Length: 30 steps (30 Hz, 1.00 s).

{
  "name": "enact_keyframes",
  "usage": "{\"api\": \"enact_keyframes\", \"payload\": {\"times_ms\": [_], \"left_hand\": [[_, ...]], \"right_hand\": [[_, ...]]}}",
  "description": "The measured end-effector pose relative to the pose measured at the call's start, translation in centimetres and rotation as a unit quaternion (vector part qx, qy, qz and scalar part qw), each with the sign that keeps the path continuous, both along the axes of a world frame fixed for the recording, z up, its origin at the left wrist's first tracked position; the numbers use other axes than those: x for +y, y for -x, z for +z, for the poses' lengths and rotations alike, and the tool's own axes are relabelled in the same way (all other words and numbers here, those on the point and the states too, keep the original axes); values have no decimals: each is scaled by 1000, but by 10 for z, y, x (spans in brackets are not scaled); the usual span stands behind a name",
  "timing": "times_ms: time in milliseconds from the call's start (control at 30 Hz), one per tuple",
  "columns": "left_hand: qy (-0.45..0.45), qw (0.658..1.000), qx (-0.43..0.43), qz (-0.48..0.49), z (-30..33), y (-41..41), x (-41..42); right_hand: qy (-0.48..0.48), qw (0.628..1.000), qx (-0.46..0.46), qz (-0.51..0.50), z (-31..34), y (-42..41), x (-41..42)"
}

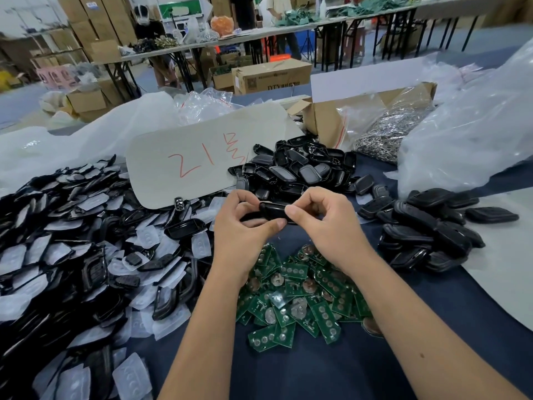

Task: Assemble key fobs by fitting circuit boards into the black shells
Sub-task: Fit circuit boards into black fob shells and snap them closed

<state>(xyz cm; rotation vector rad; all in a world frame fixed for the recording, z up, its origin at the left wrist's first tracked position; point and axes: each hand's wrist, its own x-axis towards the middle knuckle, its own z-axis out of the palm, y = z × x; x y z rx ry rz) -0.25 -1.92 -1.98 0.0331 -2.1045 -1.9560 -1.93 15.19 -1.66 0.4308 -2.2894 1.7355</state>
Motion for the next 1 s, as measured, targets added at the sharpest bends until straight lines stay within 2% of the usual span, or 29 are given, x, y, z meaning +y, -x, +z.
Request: {"api": "enact_keyframes", "payload": {"times_ms": [167, 333, 467, 667, 767, 867, 1000], "left_hand": [[49, 998, 33, 10, 9, 6, 37], [45, 999, 1, -21, 19, 19, 92], [94, 994, -44, -41, 22, 34, 137], [159, 979, -111, -55, 26, 50, 198], [208, 971, -104, -61, 24, 52, 208], [211, 972, -91, -55, 22, 50, 204], [199, 976, -81, -43, 21, 42, 183]], "right_hand": [[-10, 1000, -11, -25, 12, -4, 31], [-31, 994, -7, -109, 24, -5, 78], [-67, 979, -20, -191, 29, -7, 116], [-146, 937, -60, -313, 34, -3, 157], [-184, 922, -89, -328, 35, 1, 165], [-202, 908, -105, -351, 37, 3, 167], [-229, 889, -46, -393, 40, 5, 156]]}}
